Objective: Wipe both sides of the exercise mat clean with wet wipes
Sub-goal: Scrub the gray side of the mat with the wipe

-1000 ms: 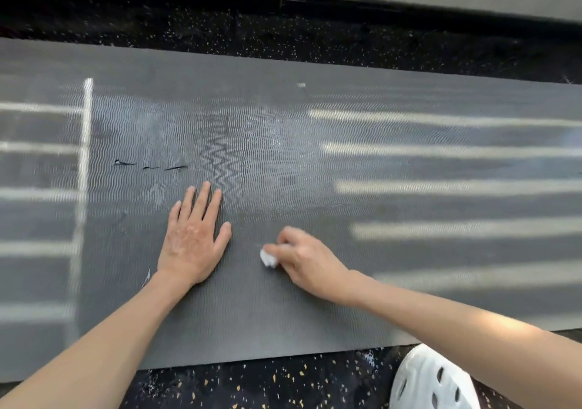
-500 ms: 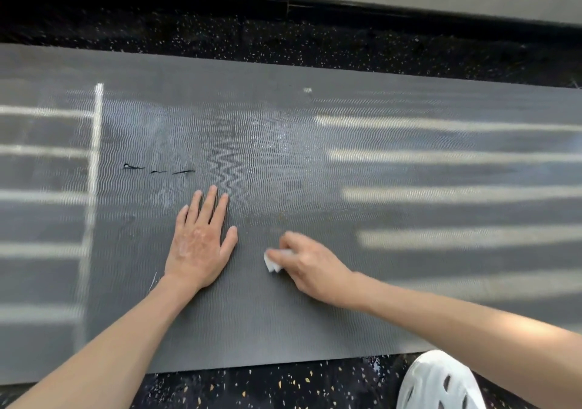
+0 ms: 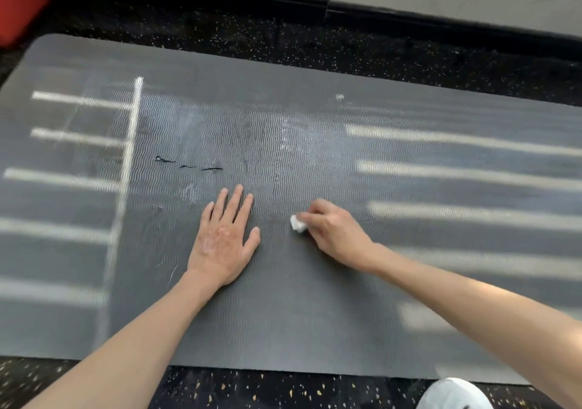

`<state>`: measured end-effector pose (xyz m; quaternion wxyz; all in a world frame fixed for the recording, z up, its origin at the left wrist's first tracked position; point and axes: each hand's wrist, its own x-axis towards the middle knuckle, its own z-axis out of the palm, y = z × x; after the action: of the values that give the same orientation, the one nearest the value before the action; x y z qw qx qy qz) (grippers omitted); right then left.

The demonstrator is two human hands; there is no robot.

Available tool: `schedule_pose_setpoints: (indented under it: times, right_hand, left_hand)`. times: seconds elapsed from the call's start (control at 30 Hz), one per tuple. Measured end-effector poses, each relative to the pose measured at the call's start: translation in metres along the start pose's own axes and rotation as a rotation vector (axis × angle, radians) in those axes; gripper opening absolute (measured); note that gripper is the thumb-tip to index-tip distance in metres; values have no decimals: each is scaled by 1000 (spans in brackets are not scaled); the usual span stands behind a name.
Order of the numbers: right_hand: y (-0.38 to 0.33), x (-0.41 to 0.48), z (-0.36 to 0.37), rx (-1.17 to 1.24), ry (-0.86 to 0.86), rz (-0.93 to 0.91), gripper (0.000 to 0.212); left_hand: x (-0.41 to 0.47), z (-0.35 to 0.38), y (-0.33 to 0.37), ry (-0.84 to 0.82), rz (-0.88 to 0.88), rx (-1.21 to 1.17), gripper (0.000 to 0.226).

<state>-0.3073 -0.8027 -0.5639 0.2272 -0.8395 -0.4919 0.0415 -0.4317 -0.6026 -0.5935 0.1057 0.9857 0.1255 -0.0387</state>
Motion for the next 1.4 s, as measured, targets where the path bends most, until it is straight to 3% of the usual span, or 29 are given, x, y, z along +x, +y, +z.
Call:
schedule_pose_setpoints:
  times: [0.07,0.23,0.4,0.53,0.7,0.87,1.03,1.17,1.27,1.33,1.4]
  right_hand:
    - [12,14,2,-27,77,97,16]
    - [-8,-18,5,56,-138,-80,26]
    - [12,27,10,-22,97,124,22]
    - [-15,-7,11,85,-63,5,29]
    - [26,53,4,-12,130,170,24]
    - [14,24,3,52,-104,-34,17]
    - [47,77,6,-18,151,114,15]
    - [30,47,8,76,-61,-20,22]
    - [62,93,0,26,76,74,33]
    - [77,113,-2,-30,156,150,30]
    - [68,101,-1,-10,73,73,21]
  left_hand:
    - [0,1,0,-6,-6,-12,70]
    - [11,-1,7,-9,-12,-88,69]
    - [41,-6,19,-11,32,-74,75]
    - [74,-17,23,2,30,-52,59]
    - [110,-23,21,-32,22,-43,60]
    - [150,-29,23,-13,36,-49,58]
    - [191,-28,29,-24,23,-42,57]
    - [212,-25,26,2,6,-54,55]
    - [217,-17,23,26,-17,-18,55]
    - [217,-12,22,49,-21,5,55]
    - [215,-11,24,65,-30,12,55]
